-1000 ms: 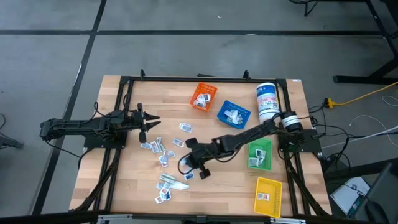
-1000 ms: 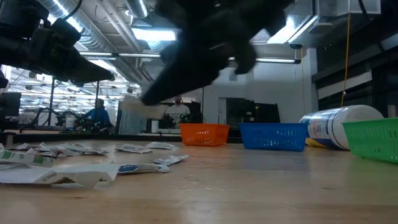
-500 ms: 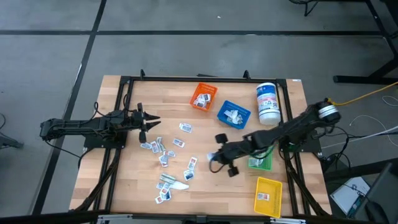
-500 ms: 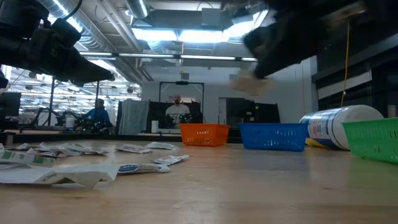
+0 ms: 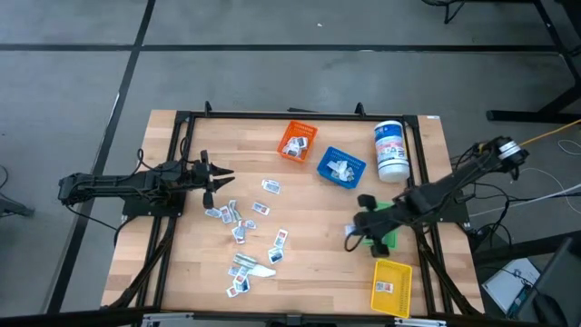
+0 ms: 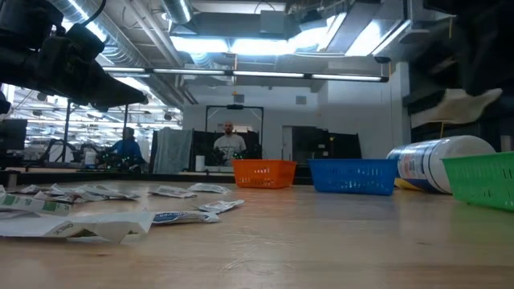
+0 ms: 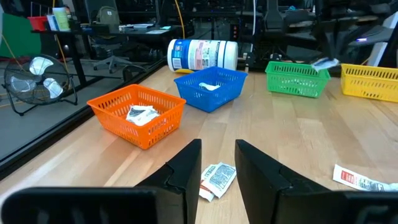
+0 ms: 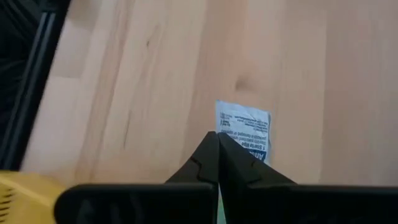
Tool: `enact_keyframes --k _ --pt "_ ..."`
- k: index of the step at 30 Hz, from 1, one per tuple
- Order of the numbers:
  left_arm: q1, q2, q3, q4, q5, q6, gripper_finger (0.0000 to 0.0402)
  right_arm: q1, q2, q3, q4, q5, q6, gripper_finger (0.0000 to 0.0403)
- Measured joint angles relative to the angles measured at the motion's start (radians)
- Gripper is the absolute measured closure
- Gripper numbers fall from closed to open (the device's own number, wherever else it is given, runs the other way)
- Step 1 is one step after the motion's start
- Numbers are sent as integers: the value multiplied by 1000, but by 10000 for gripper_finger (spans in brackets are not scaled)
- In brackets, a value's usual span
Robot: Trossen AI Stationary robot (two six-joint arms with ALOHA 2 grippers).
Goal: Pick & Place First Aid Supplies
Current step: Put the blue alcohol pad into the green basket
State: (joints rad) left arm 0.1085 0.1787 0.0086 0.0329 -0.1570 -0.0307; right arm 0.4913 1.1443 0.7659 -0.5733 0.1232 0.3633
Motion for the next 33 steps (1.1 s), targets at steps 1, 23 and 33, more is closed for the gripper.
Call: enact_keyframes --k 1,23,33 --pt "0 0 0 0 0 0 309 10 -14 0 -26 14 32 402" --pt "0 0 0 0 -1 0 309 110 -64 0 -352 120 590 394" --pt "0 0 0 0 -1 0 309 110 -61 0 -353 121 580 394"
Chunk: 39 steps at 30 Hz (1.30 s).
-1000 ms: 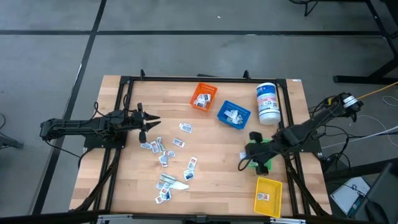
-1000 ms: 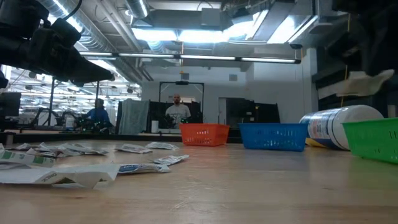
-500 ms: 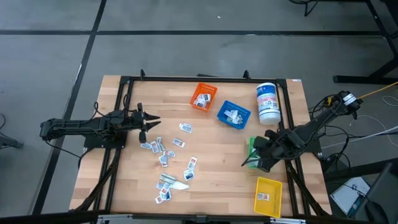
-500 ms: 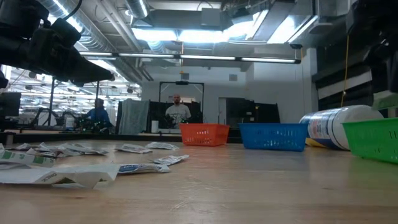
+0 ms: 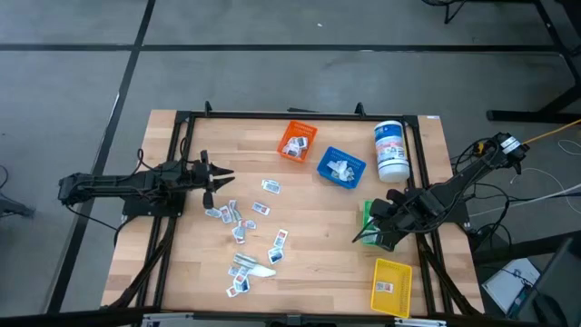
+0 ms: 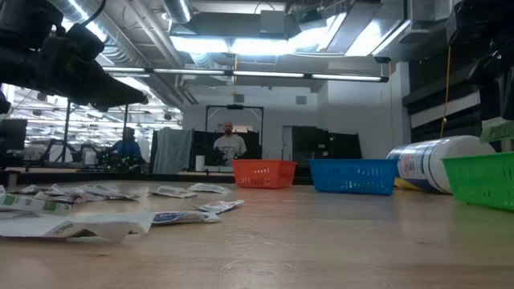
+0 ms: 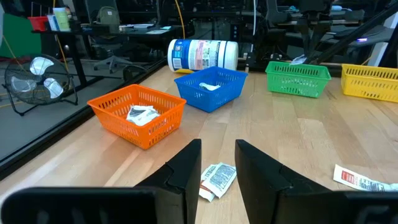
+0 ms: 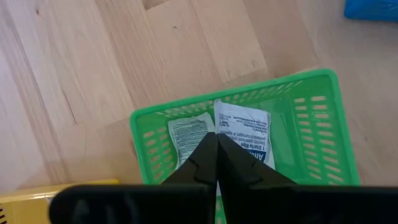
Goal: Pick & Place First Aid Supplies
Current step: Put the blue alcohol pad into the green basket, then put the orange ointment pack into the yellow basket
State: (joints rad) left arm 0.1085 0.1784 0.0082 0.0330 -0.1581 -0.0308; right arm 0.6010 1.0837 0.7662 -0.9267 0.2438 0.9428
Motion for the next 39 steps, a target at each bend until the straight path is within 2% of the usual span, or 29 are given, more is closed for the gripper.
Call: enact_keyframes --k 5,16,28,39 --pt "0 0 0 0 0 0 311 -12 1 0 -5 0 -8 373" --pt "0 0 0 0 0 0 311 -71 13 0 -1 0 -21 288" --pt "0 0 0 0 0 0 310 -197 108 0 336 2 -416 279" --pt "0 0 0 0 -1 0 310 -303 258 0 607 0 -664 279"
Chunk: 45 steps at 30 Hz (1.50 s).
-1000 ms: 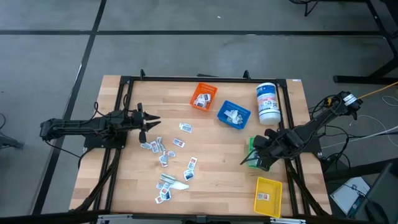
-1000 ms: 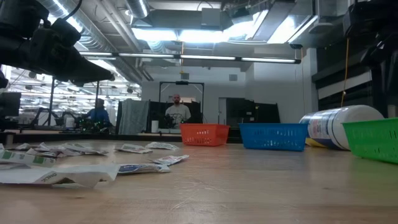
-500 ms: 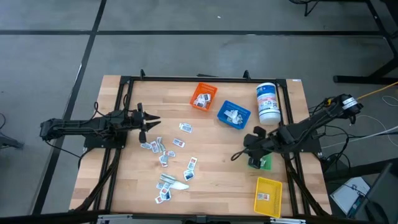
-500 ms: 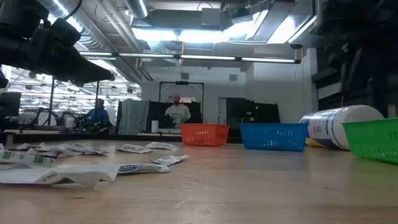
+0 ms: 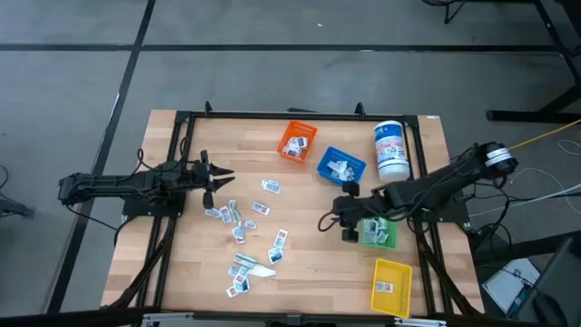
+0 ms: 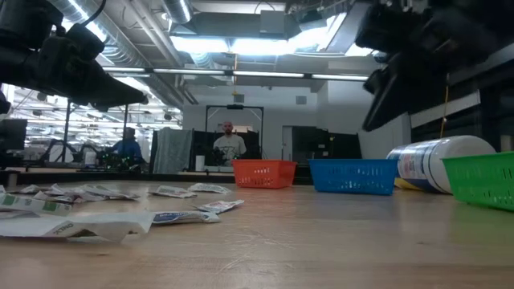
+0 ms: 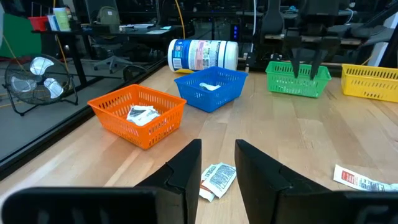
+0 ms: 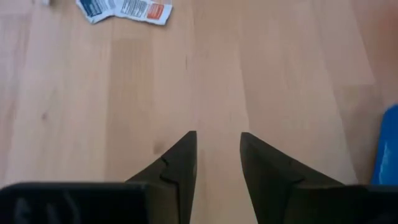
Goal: Pick & Place First Aid Supplies
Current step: Put the orange ointment pack into the yellow basket
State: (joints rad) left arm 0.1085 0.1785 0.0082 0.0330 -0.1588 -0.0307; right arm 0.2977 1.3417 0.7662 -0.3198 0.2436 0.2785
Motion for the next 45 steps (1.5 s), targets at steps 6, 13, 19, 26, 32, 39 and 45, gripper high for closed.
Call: enact_keyframes --k 6,13,19,26,32,39,45 --pt "0 0 0 0 0 0 311 -24 88 0 109 1 -193 279" --pt "0 0 0 0 0 0 309 -27 191 0 267 1 -443 279" --pt "0 0 0 0 0 0 311 -27 278 42 330 9 -592 279" --pt "0 0 0 0 0 0 310 -31 396 151 346 149 -685 279" --pt "0 0 0 0 0 0 309 -51 507 250 394 165 -737 279" --pt "0 0 0 0 0 0 311 -65 638 385 416 147 -792 279" --pt "0 0 0 0 0 0 309 -72 717 462 489 146 -894 279"
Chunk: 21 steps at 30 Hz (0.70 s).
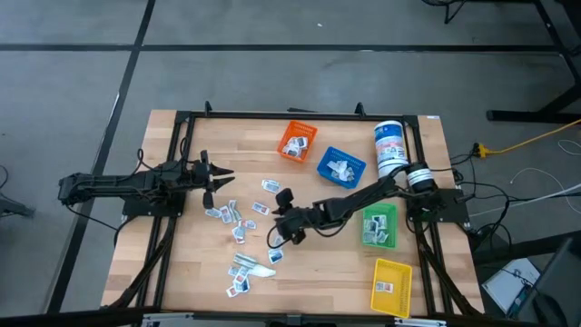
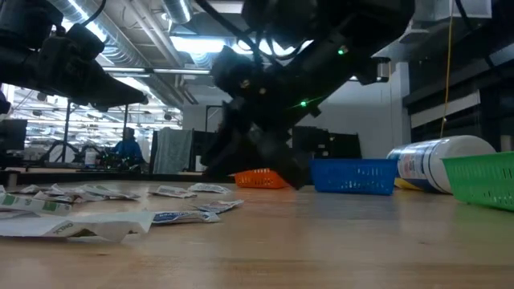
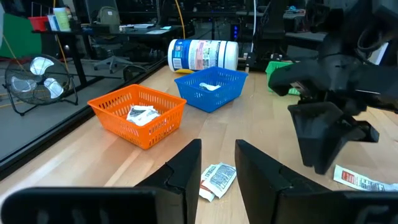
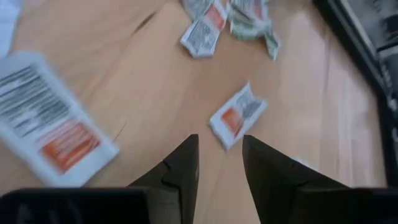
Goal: Pick & Place First Aid Supplies
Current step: Put the orange ointment pack into the yellow basket
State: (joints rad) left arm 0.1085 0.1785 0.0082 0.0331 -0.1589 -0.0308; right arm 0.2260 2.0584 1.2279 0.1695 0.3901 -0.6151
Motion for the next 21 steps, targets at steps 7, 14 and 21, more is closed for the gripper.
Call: enact_keyframes --k 7,14,21 --pt "0 0 0 0 0 0 310 0 44 43 72 -1 -22 279" --pt "0 0 0 0 0 0 311 -2 83 46 190 -2 50 279" --pt "0 0 0 0 0 0 309 -37 88 46 180 -2 252 279"
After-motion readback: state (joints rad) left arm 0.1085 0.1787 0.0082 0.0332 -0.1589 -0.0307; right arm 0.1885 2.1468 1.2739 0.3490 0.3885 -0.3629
